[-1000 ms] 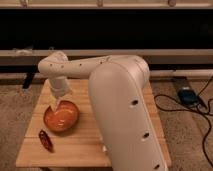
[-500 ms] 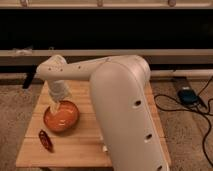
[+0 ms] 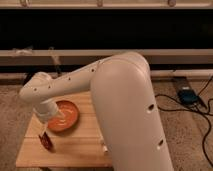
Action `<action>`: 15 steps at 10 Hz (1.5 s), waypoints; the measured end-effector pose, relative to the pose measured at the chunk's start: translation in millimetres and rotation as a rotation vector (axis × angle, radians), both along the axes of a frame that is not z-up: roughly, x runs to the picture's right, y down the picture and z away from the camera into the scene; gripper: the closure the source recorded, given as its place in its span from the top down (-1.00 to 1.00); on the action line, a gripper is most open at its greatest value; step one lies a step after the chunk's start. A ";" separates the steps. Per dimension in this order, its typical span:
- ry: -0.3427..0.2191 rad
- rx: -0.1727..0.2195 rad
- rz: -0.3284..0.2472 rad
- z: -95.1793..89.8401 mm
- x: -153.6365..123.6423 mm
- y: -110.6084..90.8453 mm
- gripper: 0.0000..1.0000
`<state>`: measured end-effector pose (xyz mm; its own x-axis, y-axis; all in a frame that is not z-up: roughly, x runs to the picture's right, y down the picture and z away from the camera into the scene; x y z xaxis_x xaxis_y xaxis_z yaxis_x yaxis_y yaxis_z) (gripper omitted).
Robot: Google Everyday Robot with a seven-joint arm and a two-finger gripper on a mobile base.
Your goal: Drag the pepper across the table
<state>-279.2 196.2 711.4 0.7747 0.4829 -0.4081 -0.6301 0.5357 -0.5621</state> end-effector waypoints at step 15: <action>0.076 -0.063 -0.149 44.3 -16.2 100.9 -0.11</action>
